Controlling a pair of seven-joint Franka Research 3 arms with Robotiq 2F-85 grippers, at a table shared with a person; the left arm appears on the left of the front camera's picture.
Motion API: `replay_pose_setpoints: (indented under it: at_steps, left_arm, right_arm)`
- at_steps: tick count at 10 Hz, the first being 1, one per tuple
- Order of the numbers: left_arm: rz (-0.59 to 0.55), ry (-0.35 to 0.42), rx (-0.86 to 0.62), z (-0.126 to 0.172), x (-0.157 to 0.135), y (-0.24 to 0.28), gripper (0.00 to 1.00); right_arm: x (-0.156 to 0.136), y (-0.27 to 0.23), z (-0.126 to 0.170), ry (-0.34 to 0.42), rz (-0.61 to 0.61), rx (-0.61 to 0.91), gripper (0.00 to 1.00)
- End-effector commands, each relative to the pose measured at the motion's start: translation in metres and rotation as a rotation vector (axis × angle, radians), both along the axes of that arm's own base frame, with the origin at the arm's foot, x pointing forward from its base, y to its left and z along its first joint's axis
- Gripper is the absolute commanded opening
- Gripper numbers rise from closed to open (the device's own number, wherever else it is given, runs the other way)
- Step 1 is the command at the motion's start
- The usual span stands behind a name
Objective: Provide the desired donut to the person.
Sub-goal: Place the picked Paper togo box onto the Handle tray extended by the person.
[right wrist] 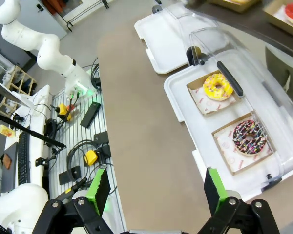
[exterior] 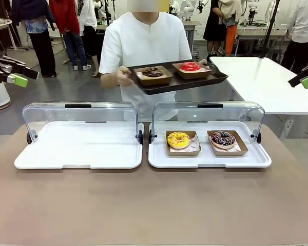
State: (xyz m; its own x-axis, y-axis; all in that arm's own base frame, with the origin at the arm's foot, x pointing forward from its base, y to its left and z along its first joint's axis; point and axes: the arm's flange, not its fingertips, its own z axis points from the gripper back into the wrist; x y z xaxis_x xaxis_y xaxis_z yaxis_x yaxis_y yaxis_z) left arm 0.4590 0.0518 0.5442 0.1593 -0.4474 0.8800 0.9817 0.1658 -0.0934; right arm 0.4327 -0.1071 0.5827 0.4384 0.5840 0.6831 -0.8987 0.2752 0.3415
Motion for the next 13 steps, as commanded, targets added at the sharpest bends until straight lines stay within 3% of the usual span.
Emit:
replay_pose_setpoints:
  at_steps: [1,4,5,13]
  left_arm:
    - [-0.022,-0.048,-0.007,-0.001,-0.004,0.014,1.00]
    - [-0.018,-0.100,0.072,-0.005,-0.008,0.022,1.00]
    - [0.002,-0.051,0.012,-0.006,0.000,0.021,1.00]
    - [0.002,-0.051,0.012,-0.006,0.000,0.021,1.00]
  right_arm:
    - [0.001,0.001,0.001,0.004,-0.003,0.000,1.00]
    - [0.001,0.001,0.001,0.004,-0.003,0.000,1.00]
    - [0.001,0.001,0.001,0.004,-0.003,0.000,1.00]
    - [0.001,0.001,0.001,0.004,-0.003,0.000,1.00]
